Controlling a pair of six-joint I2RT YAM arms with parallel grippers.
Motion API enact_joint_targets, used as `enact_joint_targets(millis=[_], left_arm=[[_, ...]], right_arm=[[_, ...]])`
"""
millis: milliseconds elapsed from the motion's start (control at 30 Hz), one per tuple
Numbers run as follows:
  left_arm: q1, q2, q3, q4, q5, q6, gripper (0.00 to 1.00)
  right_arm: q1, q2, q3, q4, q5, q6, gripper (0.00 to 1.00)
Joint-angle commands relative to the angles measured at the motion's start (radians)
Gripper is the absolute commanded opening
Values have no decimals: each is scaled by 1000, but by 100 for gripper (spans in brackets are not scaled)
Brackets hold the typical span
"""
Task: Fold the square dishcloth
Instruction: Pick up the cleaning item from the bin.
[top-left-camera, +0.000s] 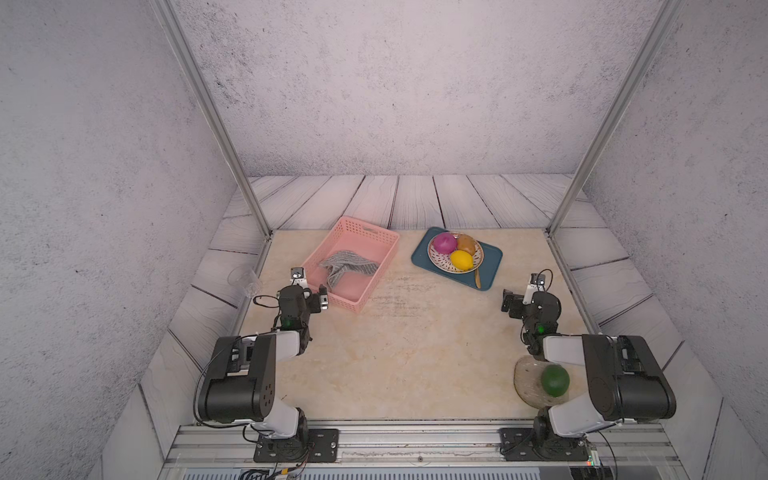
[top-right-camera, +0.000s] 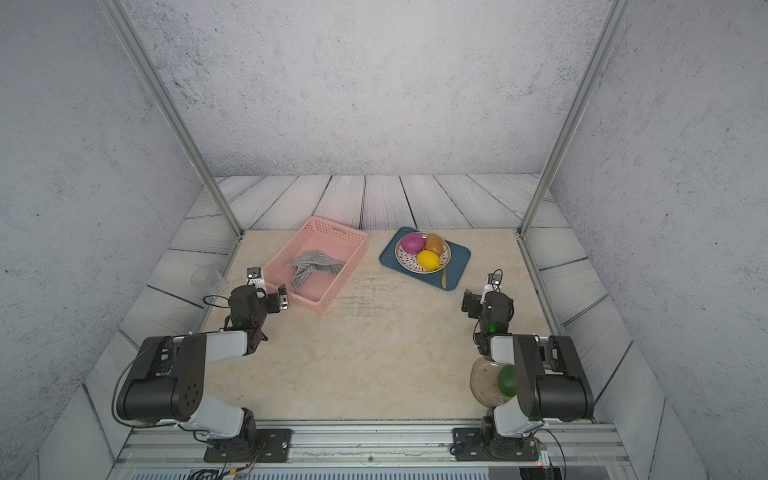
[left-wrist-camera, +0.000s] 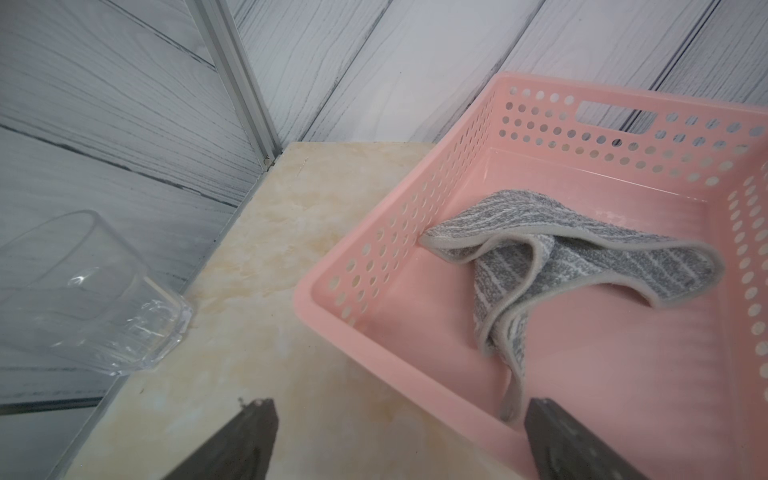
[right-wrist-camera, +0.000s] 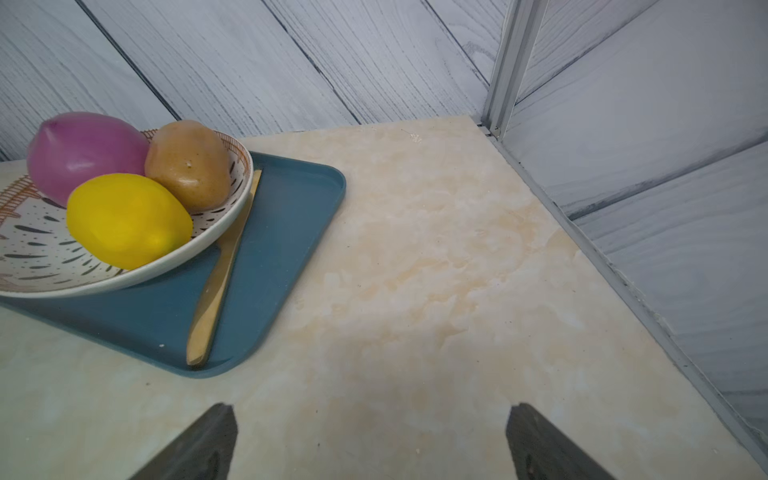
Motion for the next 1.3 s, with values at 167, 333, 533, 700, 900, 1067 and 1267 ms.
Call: enact_joint_targets(millis=[167,333,533,700,900,1067,1267], left_arm=[[4,3,-4,-19,3,3,100],[3,2,-4,-19,3,3,100],[4,2,-4,-18,3,2,100],[3,3,-4,-18,3,3,100],[4,1,-4,-17,3,2,100],[3,-44,44,-145,-4,-4,100],[4,-172,144,-403,-32,-50,100]], right_arm=[[4,5,17,-9,15,-8,99],[4,5,17,-9,15,-8,99],[4,5,17,-9,15,-8,99],[4,3,14,-8,15,-7,99],[4,2,12,-4,15,-5,99],[4,-55,45,-115,37,5,99],[3,-141,40,-173,100,26,99]])
